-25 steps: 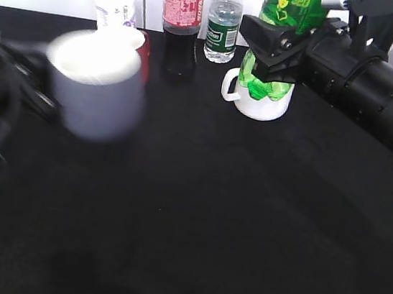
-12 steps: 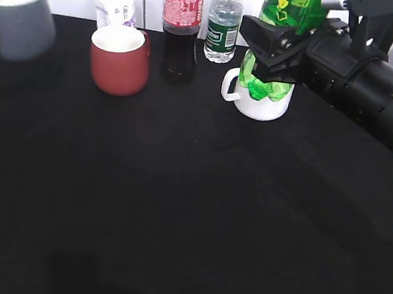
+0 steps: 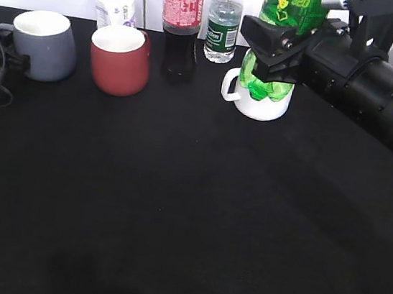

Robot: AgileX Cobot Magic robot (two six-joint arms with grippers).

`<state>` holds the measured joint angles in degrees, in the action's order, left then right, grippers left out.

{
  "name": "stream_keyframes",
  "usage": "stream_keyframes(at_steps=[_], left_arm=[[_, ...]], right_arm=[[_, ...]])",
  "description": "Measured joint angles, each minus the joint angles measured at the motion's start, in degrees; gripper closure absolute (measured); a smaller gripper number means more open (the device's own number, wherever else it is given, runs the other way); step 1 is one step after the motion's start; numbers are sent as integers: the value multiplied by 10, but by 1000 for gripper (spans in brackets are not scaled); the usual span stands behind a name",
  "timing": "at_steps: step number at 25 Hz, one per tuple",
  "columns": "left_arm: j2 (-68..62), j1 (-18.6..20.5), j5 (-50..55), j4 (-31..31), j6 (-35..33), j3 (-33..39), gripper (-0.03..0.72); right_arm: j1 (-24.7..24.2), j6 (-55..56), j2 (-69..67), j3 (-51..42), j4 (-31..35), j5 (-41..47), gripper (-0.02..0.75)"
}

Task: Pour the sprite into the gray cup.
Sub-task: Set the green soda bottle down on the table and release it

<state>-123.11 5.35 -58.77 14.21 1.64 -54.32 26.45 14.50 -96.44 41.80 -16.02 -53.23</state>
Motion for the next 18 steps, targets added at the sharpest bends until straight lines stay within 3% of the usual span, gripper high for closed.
stream_keyframes(at_steps=[4, 8, 12, 15, 18], left_arm=[[6, 1, 12, 7, 16, 11, 410], [54, 2, 12, 2, 16, 95, 400], [217, 1, 35, 20, 16, 240, 398], [384, -24, 173, 22, 19, 286, 397], [507, -103, 285, 23, 28, 287, 397]], right_arm=[[0, -1, 0, 0, 8, 1, 302], [0, -3, 0, 0, 9, 13, 303], [-7, -4, 56, 0, 9, 108, 305], [-73, -4, 116, 0, 28, 164, 306], [-186, -4, 127, 1, 43, 175, 309]])
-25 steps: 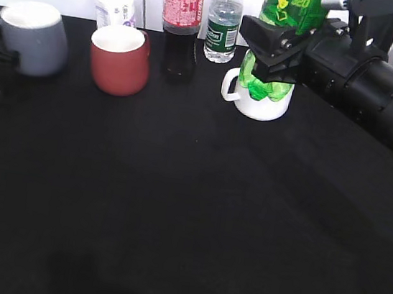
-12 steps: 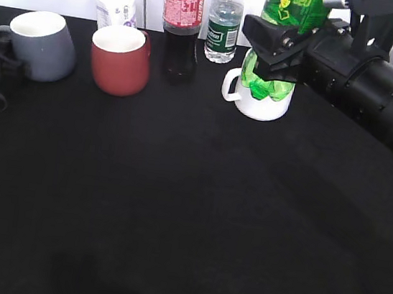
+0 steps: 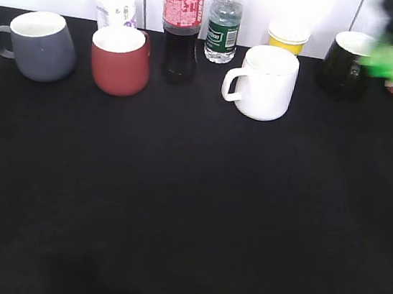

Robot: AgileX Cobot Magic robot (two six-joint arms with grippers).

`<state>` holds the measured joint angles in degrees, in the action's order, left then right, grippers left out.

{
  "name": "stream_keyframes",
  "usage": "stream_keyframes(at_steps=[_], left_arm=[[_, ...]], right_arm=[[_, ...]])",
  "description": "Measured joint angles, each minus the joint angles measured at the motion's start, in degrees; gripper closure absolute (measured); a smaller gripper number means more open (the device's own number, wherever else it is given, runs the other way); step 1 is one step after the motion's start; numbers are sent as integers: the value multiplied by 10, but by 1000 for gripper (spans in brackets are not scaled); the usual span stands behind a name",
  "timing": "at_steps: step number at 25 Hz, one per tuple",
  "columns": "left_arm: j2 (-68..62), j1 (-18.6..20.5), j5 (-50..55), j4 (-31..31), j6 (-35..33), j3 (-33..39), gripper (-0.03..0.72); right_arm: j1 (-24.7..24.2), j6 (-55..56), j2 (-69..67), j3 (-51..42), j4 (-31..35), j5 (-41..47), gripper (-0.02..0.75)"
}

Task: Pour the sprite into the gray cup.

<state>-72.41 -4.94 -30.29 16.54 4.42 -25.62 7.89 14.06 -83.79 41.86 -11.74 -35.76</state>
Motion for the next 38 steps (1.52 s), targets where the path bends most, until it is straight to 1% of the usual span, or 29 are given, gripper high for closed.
stream_keyframes(at_steps=[2, 3, 4, 6, 8, 9, 11, 14, 17, 18, 21, 23, 27, 29, 30, 31, 32, 33, 34, 36, 37, 38], left_arm=[[28, -56, 29, 0, 11, 0, 397], [33, -89, 39, 0, 17, 0, 397], [33, -123, 50, 0, 17, 0, 397], [33, -175, 58, -3, 19, 0, 397], [33, -211, 58, -8, 19, 0, 397], [33, -219, 58, -9, 19, 0, 397], [33, -220, 58, -10, 19, 0, 397], [33, -220, 58, -10, 19, 0, 397], [33, -220, 59, -10, 19, 0, 397], [33, -220, 59, -10, 19, 0, 397], [33, -220, 59, -10, 19, 0, 397], [33, -220, 59, -10, 19, 0, 397], [33, -220, 60, -10, 19, 0, 397], [33, -220, 63, -10, 19, 0, 397], [34, -220, 75, -10, 19, 0, 397], [40, -220, 120, -10, 19, -8, 397], [51, -220, 198, -10, 19, -29, 397], [57, -220, 283, -17, 19, -60, 397], [58, -220, 372, -40, 19, -91, 397], [58, -220, 549, -85, 19, -141, 397], [58, -220, 635, -100, 19, -158, 397], [58, -220, 708, -107, 19, -174, 397]], right_arm=[[-49, -16, -11, 0, 7, -6, 309], [-62, -28, -33, 0, 20, -27, 309], [-72, -35, -67, 0, 38, -55, 309], [-82, -47, -135, 0, 72, -125, 309], [-85, -80, -196, 0, 86, -190, 309], [-85, -94, -228, 1, 90, -217, 309], [-85, -107, -283, 2, 92, -266, 309], [-85, -122, -343, 34, 92, -288, 309], [-85, -128, -362, 50, 92, -299, 309], [-85, -129, -362, 50, 92, -300, 297], [-85, -131, -363, 47, 92, -300, 178], [-85, -132, -349, 21, 92, -301, 150], [-85, -132, -318, -43, 101, -304, 149], [-85, -128, -282, -87, 105, -302, 149], [-85, -115, -251, -110, 97, -284, 149], [-85, -91, -210, -122, 81, -218, 149], [-85, -62, -156, -124, 59, -124, 149], [-85, -37, -102, -124, 28, -16, 149], [-84, -6, -54, -118, 5, 98, 149], [-84, 30, 24, -93, -7, 365, 149], [-84, 24, 54, -77, 7, 481, 149], [-84, -20, 74, -55, 52, 583, 149]])
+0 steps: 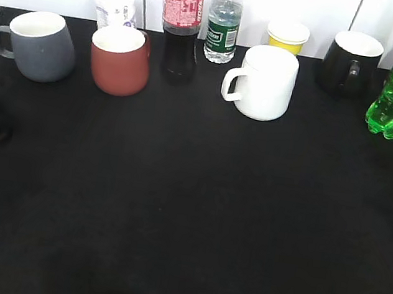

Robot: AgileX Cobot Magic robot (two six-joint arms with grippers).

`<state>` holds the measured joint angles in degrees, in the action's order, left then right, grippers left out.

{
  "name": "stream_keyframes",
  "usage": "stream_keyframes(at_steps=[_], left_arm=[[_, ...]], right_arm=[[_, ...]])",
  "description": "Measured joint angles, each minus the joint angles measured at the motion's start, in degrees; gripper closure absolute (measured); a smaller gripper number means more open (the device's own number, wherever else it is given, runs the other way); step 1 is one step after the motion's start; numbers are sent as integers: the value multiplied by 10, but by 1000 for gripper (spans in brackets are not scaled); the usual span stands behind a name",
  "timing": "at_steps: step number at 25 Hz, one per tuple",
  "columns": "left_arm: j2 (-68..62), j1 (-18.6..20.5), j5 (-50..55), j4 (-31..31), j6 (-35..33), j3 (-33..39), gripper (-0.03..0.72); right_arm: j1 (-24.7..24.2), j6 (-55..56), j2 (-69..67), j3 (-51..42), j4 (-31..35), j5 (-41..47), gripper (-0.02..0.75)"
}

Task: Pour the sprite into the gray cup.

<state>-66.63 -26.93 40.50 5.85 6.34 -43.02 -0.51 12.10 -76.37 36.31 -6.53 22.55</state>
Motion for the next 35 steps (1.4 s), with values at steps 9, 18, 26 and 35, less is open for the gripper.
stream_keyframes(at_steps=[9, 18, 26, 35], left_arm=[[178, 0, 289, -28, 0, -25, 383], [490, -1, 294, -28, 0, 47, 244], [522, -1, 211, -7, 0, 131, 244], [522, -1, 206, -7, 0, 132, 244]], right_arm=[[0, -231, 238, 89, 259, 290, 149], [0, -115, 596, -6, 103, 393, 149], [0, -133, 698, -74, 65, 372, 150], [0, -134, 698, -74, 65, 372, 150]])
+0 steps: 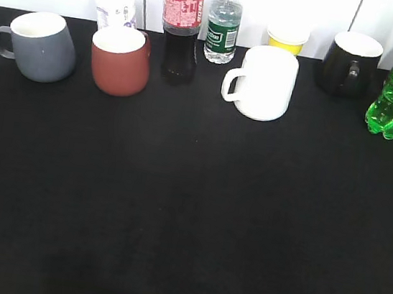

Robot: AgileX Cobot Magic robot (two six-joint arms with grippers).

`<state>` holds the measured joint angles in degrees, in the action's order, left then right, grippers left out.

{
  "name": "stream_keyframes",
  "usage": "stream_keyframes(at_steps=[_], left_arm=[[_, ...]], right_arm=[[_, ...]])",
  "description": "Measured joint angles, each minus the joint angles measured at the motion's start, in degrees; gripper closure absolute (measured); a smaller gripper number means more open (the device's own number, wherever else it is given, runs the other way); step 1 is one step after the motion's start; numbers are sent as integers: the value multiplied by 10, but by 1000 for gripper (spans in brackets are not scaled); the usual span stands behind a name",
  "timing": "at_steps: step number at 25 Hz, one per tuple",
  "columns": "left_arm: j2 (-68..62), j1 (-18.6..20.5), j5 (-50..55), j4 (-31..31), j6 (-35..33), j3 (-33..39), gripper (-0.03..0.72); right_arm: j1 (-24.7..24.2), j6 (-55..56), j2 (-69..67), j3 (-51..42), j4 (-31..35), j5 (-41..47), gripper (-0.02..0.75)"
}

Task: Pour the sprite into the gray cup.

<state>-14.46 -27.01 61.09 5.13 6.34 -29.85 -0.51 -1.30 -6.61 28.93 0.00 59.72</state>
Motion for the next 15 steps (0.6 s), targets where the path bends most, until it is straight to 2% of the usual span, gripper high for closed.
stream_keyframes(at_steps=[10, 12, 13, 15], left_arm=[[2, 2, 0, -1, 0, 0, 244], [23, 35, -1, -1, 0, 0, 248], [39, 85, -1, -1, 0, 1, 248], [60, 157, 0, -1, 0, 1, 249]], right_arm=[[0, 0, 0, 0, 0, 0, 150], [0, 0, 6, 0, 0, -1, 150], [0, 0, 21, 0, 0, -1, 150], [0, 0, 42, 0, 0, -1, 150]])
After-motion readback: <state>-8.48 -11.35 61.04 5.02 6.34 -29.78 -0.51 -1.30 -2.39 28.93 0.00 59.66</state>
